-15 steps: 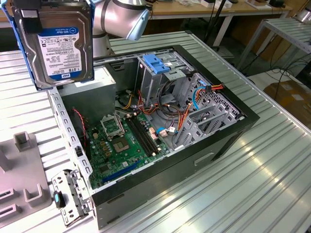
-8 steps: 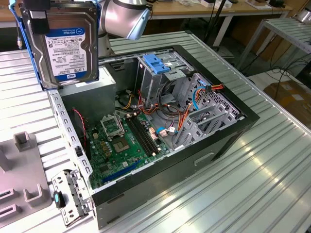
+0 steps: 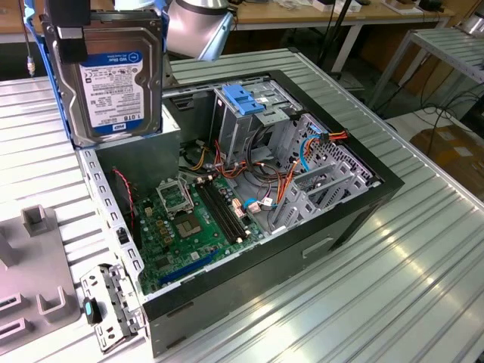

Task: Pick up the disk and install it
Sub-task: 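Pick up the disk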

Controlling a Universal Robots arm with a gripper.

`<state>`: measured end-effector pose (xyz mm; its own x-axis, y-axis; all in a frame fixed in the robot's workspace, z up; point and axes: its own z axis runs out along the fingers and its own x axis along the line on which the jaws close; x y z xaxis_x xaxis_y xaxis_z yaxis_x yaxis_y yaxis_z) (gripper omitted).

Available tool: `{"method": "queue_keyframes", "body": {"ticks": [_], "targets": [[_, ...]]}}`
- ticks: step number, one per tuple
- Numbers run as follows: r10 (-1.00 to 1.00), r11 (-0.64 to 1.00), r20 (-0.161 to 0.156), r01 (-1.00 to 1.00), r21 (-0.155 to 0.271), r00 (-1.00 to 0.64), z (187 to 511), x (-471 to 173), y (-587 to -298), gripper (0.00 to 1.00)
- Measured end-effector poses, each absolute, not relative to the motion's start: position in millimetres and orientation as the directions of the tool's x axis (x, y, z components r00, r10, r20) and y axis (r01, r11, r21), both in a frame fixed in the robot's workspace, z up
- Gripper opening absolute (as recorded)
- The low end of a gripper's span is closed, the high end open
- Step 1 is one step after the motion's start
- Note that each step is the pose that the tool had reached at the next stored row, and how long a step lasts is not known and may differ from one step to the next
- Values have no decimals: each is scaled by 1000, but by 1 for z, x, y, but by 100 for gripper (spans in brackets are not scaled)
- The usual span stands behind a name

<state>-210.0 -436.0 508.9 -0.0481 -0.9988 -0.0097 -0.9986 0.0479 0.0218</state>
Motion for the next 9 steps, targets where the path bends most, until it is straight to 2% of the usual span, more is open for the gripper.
{"method": "queue_keyframes", "body": {"ticks": [9], "targets": [[-999, 52, -10, -998, 23, -52, 508, -194, -442, 37]]}}
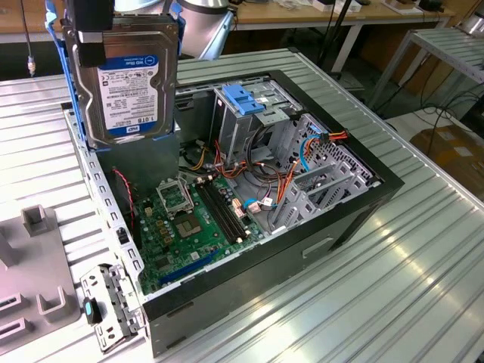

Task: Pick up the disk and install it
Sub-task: 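Pick up the disk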

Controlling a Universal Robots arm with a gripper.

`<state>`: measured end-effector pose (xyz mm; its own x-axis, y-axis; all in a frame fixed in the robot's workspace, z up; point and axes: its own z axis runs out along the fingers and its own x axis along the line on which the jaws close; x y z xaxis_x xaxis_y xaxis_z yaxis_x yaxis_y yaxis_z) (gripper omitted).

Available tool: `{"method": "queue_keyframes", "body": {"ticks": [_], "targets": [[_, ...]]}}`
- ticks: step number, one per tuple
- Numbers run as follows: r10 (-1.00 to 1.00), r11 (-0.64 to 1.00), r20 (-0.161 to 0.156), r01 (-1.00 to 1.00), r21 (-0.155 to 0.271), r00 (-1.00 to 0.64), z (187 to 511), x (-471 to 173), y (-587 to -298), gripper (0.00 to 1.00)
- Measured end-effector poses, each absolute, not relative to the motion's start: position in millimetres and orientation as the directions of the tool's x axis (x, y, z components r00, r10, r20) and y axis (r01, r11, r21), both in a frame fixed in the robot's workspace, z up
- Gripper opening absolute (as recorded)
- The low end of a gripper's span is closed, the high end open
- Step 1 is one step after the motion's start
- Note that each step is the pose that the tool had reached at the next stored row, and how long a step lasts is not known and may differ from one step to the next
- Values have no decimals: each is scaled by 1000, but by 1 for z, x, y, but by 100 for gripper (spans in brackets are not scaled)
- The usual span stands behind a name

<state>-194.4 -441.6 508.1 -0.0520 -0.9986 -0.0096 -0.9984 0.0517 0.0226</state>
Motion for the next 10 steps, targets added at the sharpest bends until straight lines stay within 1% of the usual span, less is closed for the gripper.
{"method": "queue_keyframes", "body": {"ticks": [10], "targets": [[-999, 54, -4, -998, 22, -54, 506, -153, -442, 37]]}}
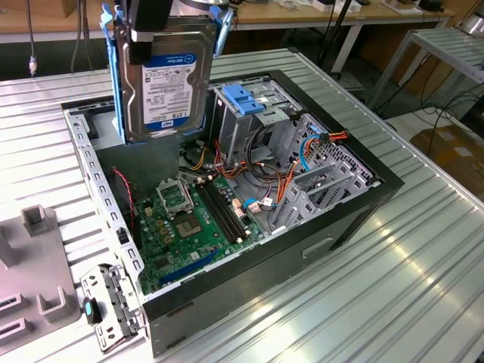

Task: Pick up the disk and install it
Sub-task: 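Pick up the disk, then insert the disk into the insertion slot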

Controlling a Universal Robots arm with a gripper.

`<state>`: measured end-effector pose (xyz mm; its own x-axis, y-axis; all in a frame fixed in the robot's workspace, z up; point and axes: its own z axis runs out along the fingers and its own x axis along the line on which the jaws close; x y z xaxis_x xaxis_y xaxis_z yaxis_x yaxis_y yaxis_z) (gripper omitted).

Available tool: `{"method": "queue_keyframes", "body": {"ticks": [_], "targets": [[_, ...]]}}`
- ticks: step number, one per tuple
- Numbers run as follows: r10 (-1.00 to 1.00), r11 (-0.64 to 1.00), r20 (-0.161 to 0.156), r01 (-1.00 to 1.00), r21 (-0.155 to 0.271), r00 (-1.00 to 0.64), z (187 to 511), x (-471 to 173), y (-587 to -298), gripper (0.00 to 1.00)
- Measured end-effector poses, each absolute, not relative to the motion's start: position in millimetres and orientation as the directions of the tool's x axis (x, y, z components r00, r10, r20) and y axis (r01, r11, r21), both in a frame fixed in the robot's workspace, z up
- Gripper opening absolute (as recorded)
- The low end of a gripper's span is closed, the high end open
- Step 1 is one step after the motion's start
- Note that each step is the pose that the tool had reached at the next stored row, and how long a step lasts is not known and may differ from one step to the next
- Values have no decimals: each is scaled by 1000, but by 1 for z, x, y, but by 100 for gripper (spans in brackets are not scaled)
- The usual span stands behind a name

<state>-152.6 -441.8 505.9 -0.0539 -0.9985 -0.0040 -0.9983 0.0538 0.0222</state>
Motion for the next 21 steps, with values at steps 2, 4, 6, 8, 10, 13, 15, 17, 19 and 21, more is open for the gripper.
{"method": "queue_keyframes", "body": {"ticks": [2, 4, 6, 8, 10, 13, 15, 17, 19, 21], "targets": [[-999, 54, -3, -998, 22, -54, 505, -143, -442, 37], [-999, 55, -2, -998, 22, -55, 505, -138, -442, 37], [-998, 55, -2, -998, 22, -55, 505, -134, -442, 37], [-998, 55, -2, -998, 22, -55, 505, -133, -442, 37], [-998, 55, -2, -998, 22, -55, 505, -133, -442, 37], [-998, 55, -2, -998, 22, -55, 505, -133, -442, 37], [-998, 55, -2, -998, 22, -55, 505, -133, -442, 37], [-998, 55, -2, -998, 22, -55, 505, -133, -444, 37], [-998, 55, -2, -998, 22, -55, 505, -133, -444, 37], [-999, 55, -2, -998, 22, -55, 505, -133, -445, 37]]}}
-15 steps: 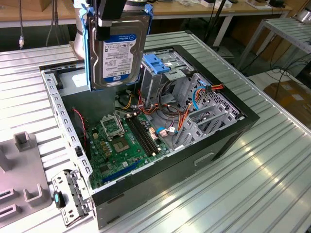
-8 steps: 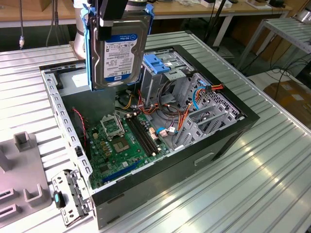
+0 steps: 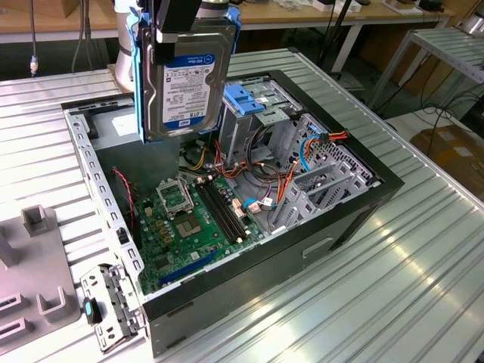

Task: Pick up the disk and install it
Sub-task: 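Insert the disk into the insertion slot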

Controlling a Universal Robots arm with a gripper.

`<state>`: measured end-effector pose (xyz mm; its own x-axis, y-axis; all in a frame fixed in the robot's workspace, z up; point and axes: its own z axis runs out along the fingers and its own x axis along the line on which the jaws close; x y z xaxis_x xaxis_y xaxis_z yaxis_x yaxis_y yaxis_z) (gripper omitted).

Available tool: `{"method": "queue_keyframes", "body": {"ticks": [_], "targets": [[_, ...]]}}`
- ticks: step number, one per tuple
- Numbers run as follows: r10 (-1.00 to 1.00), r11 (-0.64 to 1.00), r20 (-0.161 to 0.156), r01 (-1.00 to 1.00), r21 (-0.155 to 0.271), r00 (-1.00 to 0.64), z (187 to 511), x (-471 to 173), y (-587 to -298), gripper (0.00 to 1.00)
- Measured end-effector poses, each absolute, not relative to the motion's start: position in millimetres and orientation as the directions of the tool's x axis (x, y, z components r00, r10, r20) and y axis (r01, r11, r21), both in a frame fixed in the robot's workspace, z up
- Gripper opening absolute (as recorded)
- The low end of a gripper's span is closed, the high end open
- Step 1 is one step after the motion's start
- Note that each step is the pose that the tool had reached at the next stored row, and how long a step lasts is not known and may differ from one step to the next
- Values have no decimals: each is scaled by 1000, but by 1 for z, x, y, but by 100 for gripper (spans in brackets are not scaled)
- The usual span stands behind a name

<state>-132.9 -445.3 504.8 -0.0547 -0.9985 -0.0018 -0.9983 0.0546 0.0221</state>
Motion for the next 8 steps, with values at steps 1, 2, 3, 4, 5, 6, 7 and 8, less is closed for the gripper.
{"method": "queue_keyframes", "body": {"ticks": [1, 2, 3, 4, 5, 6, 7, 8], "targets": [[-999, 55, -2, -998, 22, -55, 505, -133, -446, 37], [-998, 55, -2, -998, 22, -55, 505, -133, -446, 37], [-998, 55, -2, -998, 22, -55, 505, -133, -449, 37], [-998, 55, -2, -998, 22, -55, 505, -133, -451, 37], [-998, 55, -2, -998, 22, -55, 505, -133, -452, 37], [-998, 55, -2, -998, 22, -55, 505, -133, -454, 37], [-998, 55, -2, -998, 22, -55, 505, -133, -456, 37], [-998, 55, -2, -998, 22, -55, 505, -133, -459, 37]]}}
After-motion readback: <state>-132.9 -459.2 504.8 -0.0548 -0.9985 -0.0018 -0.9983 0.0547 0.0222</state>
